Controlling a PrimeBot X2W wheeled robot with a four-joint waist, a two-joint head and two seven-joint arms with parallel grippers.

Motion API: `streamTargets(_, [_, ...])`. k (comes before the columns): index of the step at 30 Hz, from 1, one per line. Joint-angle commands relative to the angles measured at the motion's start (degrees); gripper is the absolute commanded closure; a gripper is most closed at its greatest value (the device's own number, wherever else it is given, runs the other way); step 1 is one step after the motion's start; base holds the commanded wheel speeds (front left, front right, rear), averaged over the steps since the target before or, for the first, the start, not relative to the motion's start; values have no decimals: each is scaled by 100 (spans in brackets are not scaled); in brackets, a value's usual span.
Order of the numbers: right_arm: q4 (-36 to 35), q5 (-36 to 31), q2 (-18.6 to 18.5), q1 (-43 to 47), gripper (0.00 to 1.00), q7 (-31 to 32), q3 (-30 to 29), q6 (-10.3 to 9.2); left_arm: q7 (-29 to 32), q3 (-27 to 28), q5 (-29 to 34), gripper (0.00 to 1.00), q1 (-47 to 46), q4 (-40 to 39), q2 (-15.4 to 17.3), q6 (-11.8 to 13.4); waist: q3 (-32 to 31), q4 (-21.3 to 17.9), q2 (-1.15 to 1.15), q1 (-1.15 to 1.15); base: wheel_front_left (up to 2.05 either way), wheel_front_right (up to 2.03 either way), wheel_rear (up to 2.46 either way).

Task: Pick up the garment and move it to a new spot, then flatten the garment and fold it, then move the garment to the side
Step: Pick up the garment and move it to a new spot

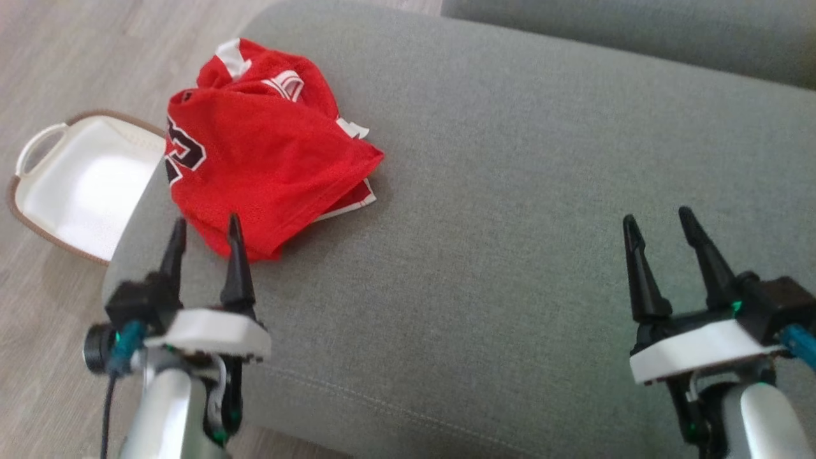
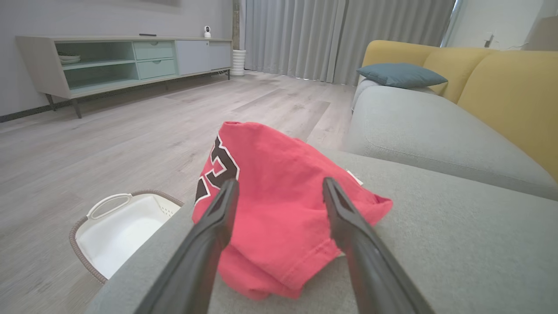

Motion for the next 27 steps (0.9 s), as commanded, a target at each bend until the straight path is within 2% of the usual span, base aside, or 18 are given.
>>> streamTargets(1, [-277, -52, -144, -305, 0, 51, 155, 23, -70, 217, -55, 0, -449, -184, 58, 35, 230, -69, 0, 0, 0, 0, 0])
streamTargets(4, [-405, -49, -256, -408, 0, 153, 163, 23, -70, 249, -34, 0, -830, 99, 84, 20, 523, -149, 0, 0, 0, 0, 0])
streamTargets(9, [-638, -40, -429, -587, 0, 307, 150, 23, 105, 380, -222, 0, -1795, 1055, 246, -143, 1035, -320, 0, 0, 0, 0, 0])
streamTargets(18, [-947, -6, -649, -841, 0, 464, 144, 23, 958, 544, -603, 0, -3656, 2992, 641, -534, 1809, -519, 0, 0, 0, 0, 0])
streamTargets(23, [-1010, 22, -750, -946, 0, 503, 184, 23, 1469, 554, -660, 0, -4414, 3981, 898, -608, 2036, -574, 0, 0, 0, 0, 0])
streamTargets(24, [-1010, 22, -750, -946, 0, 503, 184, 23, 1469, 554, -660, 0, -4414, 3981, 898, -608, 2036, -574, 0, 0, 0, 0, 0])
streamTargets(27, [-1011, 39, -779, -971, 0, 500, 197, 23, 2013, 497, -684, 0, -4689, 4541, 996, -674, 2073, -601, 0, 0, 0, 0, 0])
